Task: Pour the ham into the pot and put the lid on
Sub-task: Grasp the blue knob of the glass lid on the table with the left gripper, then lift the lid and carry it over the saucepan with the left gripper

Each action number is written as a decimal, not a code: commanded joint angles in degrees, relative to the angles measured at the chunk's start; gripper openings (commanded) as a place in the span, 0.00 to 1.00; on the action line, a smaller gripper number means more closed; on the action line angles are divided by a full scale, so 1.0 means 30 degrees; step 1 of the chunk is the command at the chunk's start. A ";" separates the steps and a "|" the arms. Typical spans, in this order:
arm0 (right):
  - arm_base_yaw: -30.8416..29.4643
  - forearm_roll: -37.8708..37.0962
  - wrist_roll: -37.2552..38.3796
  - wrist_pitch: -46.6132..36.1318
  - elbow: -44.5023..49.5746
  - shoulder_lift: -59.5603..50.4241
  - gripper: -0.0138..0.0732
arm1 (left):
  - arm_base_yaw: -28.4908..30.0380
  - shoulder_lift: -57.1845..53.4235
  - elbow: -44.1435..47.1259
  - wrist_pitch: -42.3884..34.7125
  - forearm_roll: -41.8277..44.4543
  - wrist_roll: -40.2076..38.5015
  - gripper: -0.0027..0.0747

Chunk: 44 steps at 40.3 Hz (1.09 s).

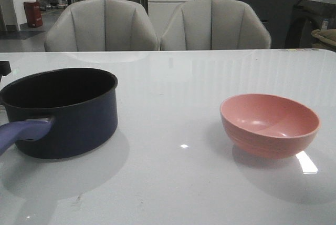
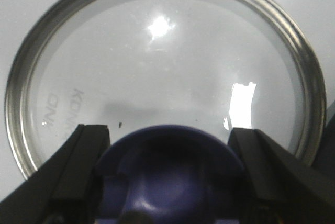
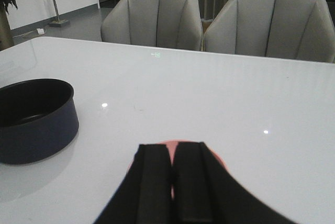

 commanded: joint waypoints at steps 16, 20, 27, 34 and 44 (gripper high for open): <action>0.0008 0.0063 -0.0082 -0.1306 -0.0534 0.0098 0.34 | -0.0066 -0.0803 -0.1071 0.1203 0.0253 -0.0100 0.44; 0.0008 0.0063 -0.0082 -0.1306 -0.0534 0.0098 0.34 | -0.0066 -0.0882 -0.1779 0.1779 0.0425 -0.0100 0.44; 0.0008 0.0063 -0.0082 -0.1306 -0.0534 0.0098 0.34 | -0.0066 -0.1049 -0.3230 0.2717 0.0417 -0.0100 0.44; 0.0008 0.0063 -0.0082 -0.1306 -0.0534 0.0098 0.34 | -0.0066 -0.1540 -0.4266 0.3185 0.0417 -0.0063 0.44; 0.0008 0.0063 -0.0082 -0.1306 -0.0534 0.0098 0.34 | -0.0066 -0.2634 -0.5447 0.3873 0.0599 0.0684 0.44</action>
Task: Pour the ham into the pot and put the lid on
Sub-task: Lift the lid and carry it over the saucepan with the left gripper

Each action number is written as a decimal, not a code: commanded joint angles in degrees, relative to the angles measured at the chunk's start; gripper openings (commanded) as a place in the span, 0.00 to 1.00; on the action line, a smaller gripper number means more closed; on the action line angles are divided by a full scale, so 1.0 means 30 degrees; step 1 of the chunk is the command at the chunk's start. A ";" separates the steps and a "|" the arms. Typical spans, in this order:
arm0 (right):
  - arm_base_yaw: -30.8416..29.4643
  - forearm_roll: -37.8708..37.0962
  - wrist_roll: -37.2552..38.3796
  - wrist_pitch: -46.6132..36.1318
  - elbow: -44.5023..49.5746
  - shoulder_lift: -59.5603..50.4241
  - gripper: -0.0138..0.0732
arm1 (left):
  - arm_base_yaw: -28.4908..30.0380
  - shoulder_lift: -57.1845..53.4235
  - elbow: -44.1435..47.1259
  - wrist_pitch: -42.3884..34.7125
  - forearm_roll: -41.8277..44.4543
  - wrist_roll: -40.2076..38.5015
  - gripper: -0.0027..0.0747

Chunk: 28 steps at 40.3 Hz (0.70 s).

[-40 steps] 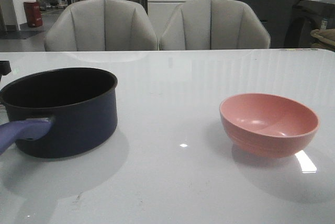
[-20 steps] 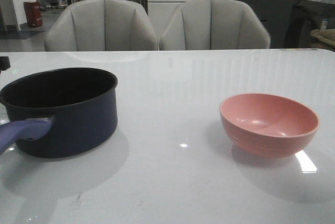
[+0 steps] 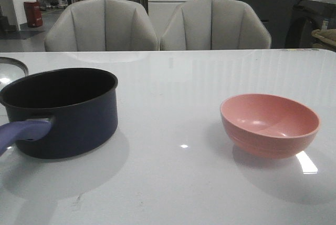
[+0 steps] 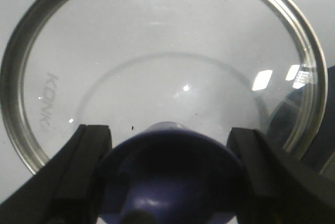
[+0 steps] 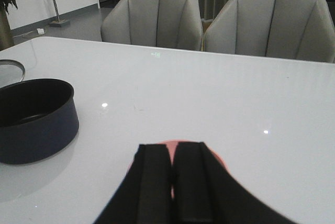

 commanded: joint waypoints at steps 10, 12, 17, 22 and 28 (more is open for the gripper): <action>0.0008 0.0063 -0.0082 -0.1306 -0.0534 0.0098 0.34 | -0.0066 -0.3306 -0.1716 0.1052 -0.1935 0.1586 0.44; 0.0008 0.0063 -0.0082 -0.1306 -0.0534 0.0098 0.34 | -0.0150 -0.3504 -0.1716 0.1052 -0.2239 0.1623 0.44; 0.0008 0.0063 -0.0082 -0.1306 -0.0534 0.0098 0.34 | -0.0973 -0.3730 -0.1716 0.1052 -0.2254 0.1796 0.44; 0.0008 0.0063 -0.0082 -0.1306 -0.0534 0.0098 0.34 | -0.2399 -0.3723 -0.1716 0.1052 -0.2218 0.2030 0.44; 0.0008 0.0063 -0.0082 -0.1306 -0.0534 0.0098 0.34 | -0.4420 -0.3616 -0.1716 0.1052 -0.1261 0.2078 0.44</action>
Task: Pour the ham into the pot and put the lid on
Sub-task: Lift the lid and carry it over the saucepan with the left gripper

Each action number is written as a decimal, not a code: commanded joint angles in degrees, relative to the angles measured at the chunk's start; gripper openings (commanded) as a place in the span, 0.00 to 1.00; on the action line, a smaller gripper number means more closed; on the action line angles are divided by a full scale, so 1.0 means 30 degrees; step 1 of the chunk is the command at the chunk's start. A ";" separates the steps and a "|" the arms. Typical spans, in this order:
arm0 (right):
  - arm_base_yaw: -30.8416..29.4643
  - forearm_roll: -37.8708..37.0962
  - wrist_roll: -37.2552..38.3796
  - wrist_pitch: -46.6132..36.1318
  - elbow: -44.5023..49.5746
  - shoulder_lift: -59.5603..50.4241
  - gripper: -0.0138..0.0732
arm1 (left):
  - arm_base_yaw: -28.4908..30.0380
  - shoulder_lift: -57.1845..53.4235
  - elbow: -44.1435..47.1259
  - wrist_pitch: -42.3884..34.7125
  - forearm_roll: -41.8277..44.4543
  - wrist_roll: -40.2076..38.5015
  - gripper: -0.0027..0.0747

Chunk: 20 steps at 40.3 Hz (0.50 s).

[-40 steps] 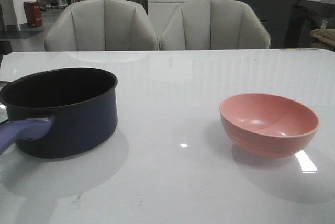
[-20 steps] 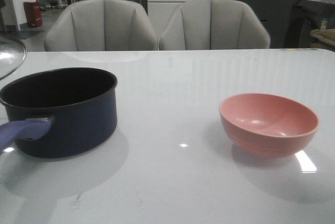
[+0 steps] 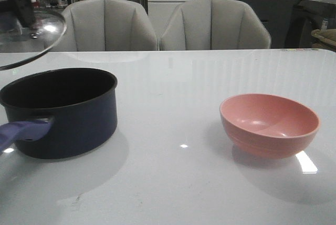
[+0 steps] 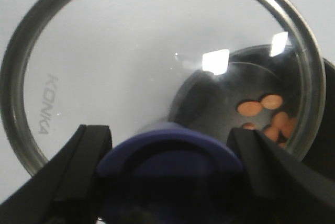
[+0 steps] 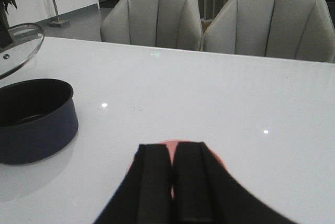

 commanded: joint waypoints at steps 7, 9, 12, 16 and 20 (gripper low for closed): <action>0.0008 0.0063 -0.0082 -0.1306 -0.0534 0.0098 0.34 | -0.2432 -0.0888 -0.0717 0.0720 0.0367 0.0092 0.44; 0.0008 0.0063 -0.0082 -0.1306 -0.0534 0.0098 0.34 | -0.2713 -0.0748 -0.0717 0.0720 0.0401 0.0092 0.44; 0.0008 0.0063 -0.0082 -0.1306 -0.0534 0.0098 0.34 | -0.2927 -0.0715 -0.0460 0.0720 0.0442 0.0092 0.44; 0.0008 0.0063 -0.0082 -0.1306 -0.0534 0.0098 0.34 | -0.2975 -0.0715 0.0253 0.0720 0.0526 0.0092 0.44; 0.0008 0.0063 -0.0082 -0.1306 -0.0534 0.0098 0.34 | -0.2975 -0.0715 0.0912 0.0720 0.0686 0.0092 0.44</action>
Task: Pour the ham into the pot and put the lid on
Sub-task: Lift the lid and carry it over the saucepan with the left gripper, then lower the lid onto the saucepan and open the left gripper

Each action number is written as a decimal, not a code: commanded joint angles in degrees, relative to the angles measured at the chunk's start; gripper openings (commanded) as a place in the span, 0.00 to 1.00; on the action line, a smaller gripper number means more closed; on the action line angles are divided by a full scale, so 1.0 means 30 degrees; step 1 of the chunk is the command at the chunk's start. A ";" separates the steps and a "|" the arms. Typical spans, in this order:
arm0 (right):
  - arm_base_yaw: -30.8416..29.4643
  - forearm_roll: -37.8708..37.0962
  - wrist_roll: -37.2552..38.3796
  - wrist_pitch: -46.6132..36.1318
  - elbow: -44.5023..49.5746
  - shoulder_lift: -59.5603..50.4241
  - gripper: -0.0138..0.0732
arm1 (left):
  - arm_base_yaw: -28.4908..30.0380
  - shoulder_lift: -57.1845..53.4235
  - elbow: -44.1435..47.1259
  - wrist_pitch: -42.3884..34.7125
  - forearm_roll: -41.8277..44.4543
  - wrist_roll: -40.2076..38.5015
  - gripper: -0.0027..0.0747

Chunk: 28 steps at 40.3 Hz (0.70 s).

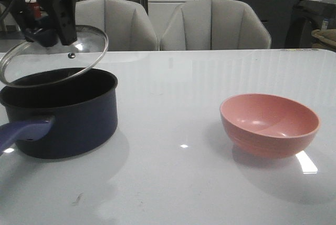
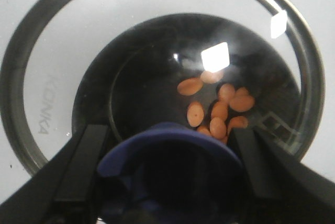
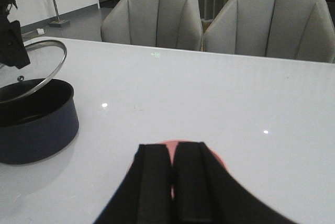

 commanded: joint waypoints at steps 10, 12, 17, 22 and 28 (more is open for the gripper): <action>0.0008 0.0063 -0.0082 -0.1306 -0.0534 0.0098 0.34 | -0.0238 -0.0928 -0.0009 0.0708 -0.0857 0.0266 0.44; 0.0008 0.0063 -0.0082 -0.1306 -0.0534 0.0098 0.34 | -0.0276 -0.0842 -0.0009 0.0708 -0.0857 0.0266 0.44; 0.0008 0.0063 -0.0082 -0.1306 -0.0534 0.0098 0.34 | -0.0276 -0.0585 -0.0009 0.0708 -0.1000 0.0266 0.44; 0.0008 0.0063 -0.0082 -0.1306 -0.0534 0.0098 0.34 | -0.0276 -0.0350 -0.0009 0.0708 -0.1269 0.0266 0.44; 0.0008 0.0063 -0.0082 -0.1306 -0.0534 0.0098 0.34 | -0.0276 -0.0076 -0.0009 0.0708 -0.1269 0.0266 0.44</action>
